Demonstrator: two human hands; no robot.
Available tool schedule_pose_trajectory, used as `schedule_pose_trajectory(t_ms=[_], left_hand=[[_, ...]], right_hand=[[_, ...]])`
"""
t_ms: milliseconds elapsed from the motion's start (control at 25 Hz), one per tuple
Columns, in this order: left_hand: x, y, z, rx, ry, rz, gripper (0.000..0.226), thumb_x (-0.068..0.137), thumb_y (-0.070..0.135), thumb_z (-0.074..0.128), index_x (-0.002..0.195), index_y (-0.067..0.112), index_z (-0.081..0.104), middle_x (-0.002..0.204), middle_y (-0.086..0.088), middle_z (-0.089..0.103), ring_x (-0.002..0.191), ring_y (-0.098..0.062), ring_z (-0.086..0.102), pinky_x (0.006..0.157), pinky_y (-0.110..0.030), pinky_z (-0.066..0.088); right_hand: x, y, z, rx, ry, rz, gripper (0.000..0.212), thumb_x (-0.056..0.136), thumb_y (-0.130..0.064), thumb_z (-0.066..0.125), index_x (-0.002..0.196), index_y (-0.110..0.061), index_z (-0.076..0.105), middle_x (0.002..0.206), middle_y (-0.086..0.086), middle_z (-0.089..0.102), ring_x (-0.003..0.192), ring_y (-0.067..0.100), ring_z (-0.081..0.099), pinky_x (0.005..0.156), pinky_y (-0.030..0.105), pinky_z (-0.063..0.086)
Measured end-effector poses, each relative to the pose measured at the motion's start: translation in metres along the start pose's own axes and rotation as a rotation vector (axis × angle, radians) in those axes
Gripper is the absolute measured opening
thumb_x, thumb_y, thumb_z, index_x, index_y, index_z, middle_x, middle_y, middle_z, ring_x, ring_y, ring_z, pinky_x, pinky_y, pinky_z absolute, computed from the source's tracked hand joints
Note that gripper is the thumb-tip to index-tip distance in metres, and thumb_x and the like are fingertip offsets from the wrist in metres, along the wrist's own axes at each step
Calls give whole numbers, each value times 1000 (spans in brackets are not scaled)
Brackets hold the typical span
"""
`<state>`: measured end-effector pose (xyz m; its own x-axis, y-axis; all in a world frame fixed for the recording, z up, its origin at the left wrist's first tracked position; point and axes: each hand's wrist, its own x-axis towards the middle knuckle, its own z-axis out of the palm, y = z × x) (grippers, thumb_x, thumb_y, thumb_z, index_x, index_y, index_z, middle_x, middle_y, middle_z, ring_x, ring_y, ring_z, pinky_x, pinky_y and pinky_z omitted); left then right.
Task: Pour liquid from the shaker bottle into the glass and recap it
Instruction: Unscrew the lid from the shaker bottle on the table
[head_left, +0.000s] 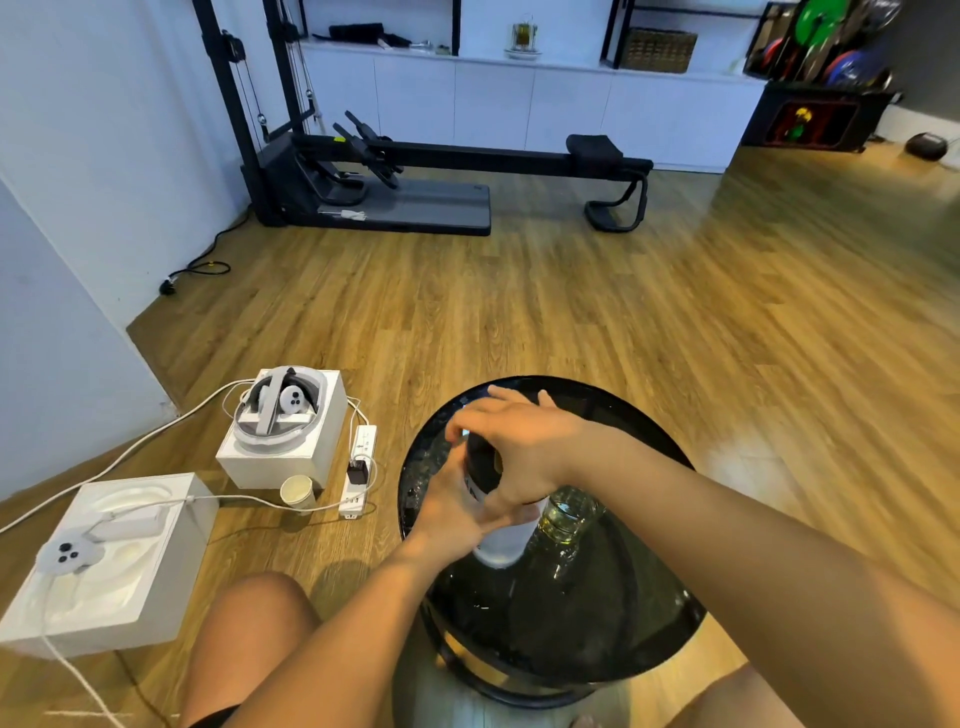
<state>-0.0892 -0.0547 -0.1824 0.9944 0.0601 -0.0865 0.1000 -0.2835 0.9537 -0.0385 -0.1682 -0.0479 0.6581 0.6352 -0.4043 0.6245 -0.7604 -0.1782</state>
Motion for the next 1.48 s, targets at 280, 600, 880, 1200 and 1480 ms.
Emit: schedule_pose_trajectory(t_ms=[280, 600, 880, 1200, 1480], left_hand=[[0, -2, -1, -18, -2, -11, 80, 57, 30, 100, 116, 48, 49, 110, 21, 72, 106, 5, 65, 81, -12, 51], [-3, 3, 0, -36, -28, -57, 64, 65, 17, 96, 114, 31, 58, 98, 30, 61, 103, 17, 61, 74, 0, 42], [0, 0, 0, 1, -16, -38, 92, 51, 39, 99, 130, 34, 51, 117, 12, 73, 113, -6, 67, 97, -31, 55], [-3, -3, 3, 2, 39, -47, 71, 57, 28, 100, 105, 42, 50, 102, 16, 69, 97, -1, 65, 73, -10, 48], [-5, -2, 3, 38, 66, -6, 87, 58, 36, 99, 123, 47, 41, 112, 28, 62, 105, 8, 61, 78, -5, 46]], right_hand=[[9, -1, 3, -100, 42, 203, 76, 71, -55, 70, 133, -30, 35, 134, 6, 40, 116, 36, 49, 89, 49, 48], [13, 7, 7, -156, 92, 285, 87, 77, -82, 45, 147, -34, 24, 142, 10, 41, 124, 38, 45, 92, 50, 46], [9, 14, 19, -144, 135, -56, 80, 68, -48, 73, 134, -38, 29, 135, -2, 39, 112, 33, 41, 88, 47, 38], [23, 19, 57, -155, 616, 138, 57, 85, -64, 35, 122, -26, 56, 110, 8, 63, 88, 33, 52, 68, 37, 38], [29, 58, 42, -295, 509, -448, 56, 89, -56, 40, 124, -17, 62, 119, 4, 65, 88, 31, 56, 73, 42, 43]])
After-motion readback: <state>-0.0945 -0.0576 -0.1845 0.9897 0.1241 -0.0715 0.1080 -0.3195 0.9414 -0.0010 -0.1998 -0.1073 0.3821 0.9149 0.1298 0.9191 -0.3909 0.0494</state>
